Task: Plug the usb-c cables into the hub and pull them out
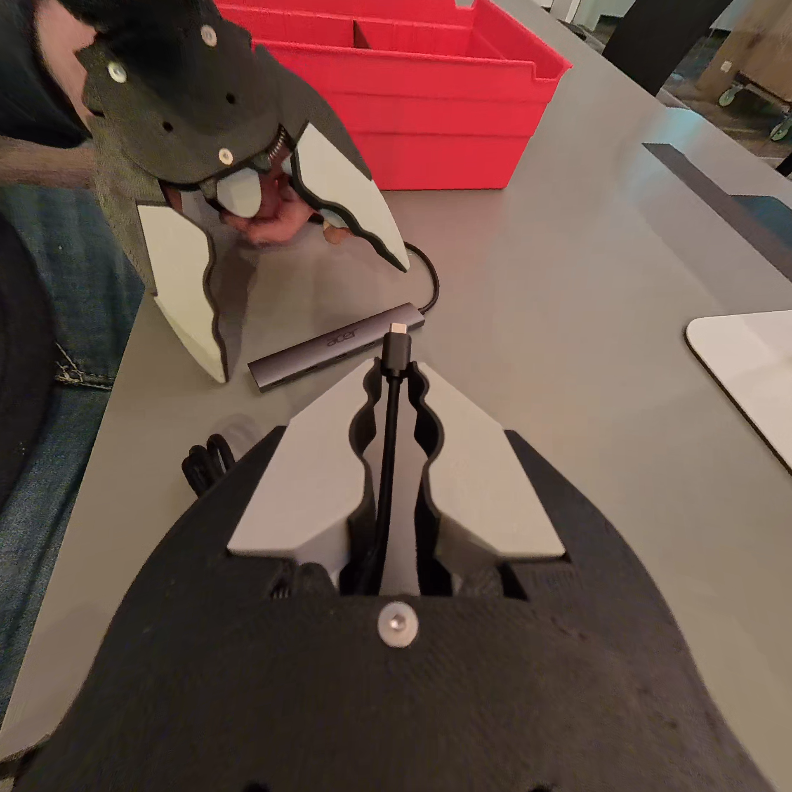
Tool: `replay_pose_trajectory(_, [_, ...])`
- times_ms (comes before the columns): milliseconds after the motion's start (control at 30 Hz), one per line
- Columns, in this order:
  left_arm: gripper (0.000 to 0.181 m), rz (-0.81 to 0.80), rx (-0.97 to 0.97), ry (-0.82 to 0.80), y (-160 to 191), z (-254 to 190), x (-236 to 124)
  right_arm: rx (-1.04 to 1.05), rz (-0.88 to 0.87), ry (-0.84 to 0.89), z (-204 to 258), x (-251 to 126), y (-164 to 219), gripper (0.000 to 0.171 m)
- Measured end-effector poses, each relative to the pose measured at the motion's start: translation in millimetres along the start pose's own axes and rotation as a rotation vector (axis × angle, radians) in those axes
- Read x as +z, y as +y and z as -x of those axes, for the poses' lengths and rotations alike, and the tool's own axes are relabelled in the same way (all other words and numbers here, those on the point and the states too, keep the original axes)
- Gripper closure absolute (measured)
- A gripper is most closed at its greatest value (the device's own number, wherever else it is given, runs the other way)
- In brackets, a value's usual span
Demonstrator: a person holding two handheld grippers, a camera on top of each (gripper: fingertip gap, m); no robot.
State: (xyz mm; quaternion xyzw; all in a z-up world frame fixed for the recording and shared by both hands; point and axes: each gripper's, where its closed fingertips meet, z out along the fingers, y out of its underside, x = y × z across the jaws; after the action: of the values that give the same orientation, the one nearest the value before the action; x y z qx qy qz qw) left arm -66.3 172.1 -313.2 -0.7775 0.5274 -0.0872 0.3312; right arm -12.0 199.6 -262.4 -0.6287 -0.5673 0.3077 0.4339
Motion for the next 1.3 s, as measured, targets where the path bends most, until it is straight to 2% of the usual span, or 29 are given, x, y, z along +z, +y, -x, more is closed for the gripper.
replay_pose_trajectory(133, [0.043, 0.006, -0.034, 0.008, 2, 4, 7, 0.009, 0.002, 0.000, -1, 2, 3, 0.162])
replay_pose_trajectory(267, [0.039, 0.031, -0.084, 0.095, 5, 3, 15, 0.023, -0.005, -0.010, -1, 4, 5, 0.162])
replay_pose_trajectory(333, [0.044, 0.031, -0.102, 0.156, 6, -1, 18, 0.026, -0.010, -0.011, -1, 5, 6, 0.162])
replay_pose_trajectory(567, [0.053, 0.033, -0.086, 0.179, 3, 1, 20, 0.031, -0.009, -0.016, -1, 6, 8, 0.162])
replay_pose_trajectory(800, [0.053, 0.017, -0.072, 0.186, 2, 1, 18, 0.027, 0.006, -0.033, -1, 5, 11, 0.162])
replay_pose_trajectory(1067, [0.054, -0.101, -0.155, 0.264, -22, -2, 2, 0.015, 0.014, -0.076, 0, 2, 10, 0.162])
replay_pose_trajectory(1300, [0.054, -0.220, -0.180, 0.336, -50, -10, -19, 0.010, 0.000, -0.205, 13, -7, -3, 0.162])
